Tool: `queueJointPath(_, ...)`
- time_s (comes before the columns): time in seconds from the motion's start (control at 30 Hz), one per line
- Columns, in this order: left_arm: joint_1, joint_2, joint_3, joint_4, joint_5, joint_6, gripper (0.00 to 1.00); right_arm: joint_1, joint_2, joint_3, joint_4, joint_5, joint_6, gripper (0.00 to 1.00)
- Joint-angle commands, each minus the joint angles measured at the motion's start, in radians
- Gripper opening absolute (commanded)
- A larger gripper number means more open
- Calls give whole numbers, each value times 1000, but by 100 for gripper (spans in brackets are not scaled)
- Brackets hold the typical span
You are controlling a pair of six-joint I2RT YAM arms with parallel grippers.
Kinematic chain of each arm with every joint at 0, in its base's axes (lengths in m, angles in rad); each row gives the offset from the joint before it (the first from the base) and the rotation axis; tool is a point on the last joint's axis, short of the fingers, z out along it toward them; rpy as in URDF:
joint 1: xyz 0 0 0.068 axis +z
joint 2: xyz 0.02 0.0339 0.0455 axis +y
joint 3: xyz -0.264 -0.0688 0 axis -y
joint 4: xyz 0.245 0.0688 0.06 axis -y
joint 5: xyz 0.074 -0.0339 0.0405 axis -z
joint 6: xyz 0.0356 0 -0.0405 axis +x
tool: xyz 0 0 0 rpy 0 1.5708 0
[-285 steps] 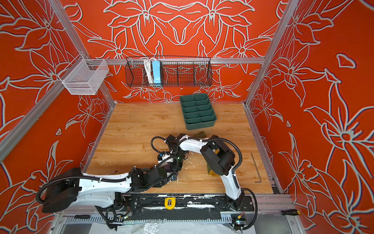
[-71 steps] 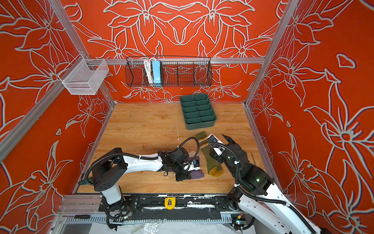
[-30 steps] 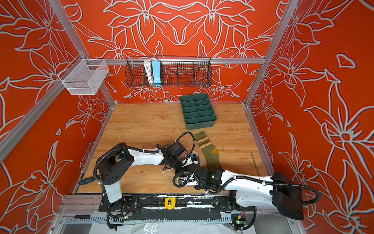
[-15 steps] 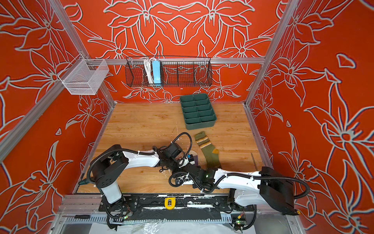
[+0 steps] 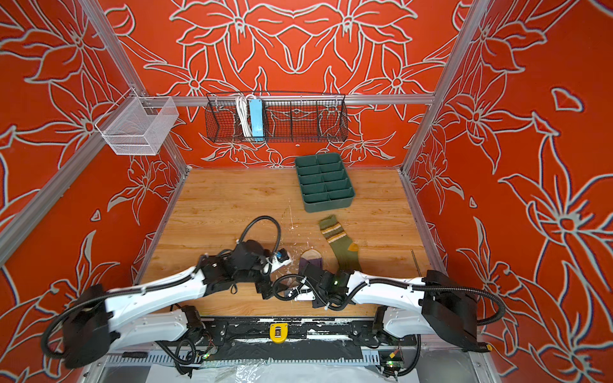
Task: Roll the socks
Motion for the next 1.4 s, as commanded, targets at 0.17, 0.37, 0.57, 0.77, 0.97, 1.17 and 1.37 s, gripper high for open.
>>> queueJointPath(0.17,-4,-554,24,-153,-355,237,98,-140,149,159,-283,-323,74,0)
queueJointPath(0.37,-4,-626,139,-290,-213,458,98,-244,306,256,-364,-442,-18,0)
queueJointPath(0.57,-7,-414,205,-327,-104,585,98,-336,414,330,-395,-504,-65,0)
queueJointPath(0.77,-126,-235,142,-238,-149,687,98,-392,446,341,-384,-501,-97,0)
queueJointPath(0.97,-354,-42,45,-77,-335,560,98,-415,430,320,-353,-466,-106,0)
queueJointPath(1.17,-383,214,-16,243,-420,297,89,-425,425,318,-336,-466,-106,0)
queueJointPath(1.37,-382,417,-20,423,-455,269,82,-425,408,307,-319,-468,-103,0)
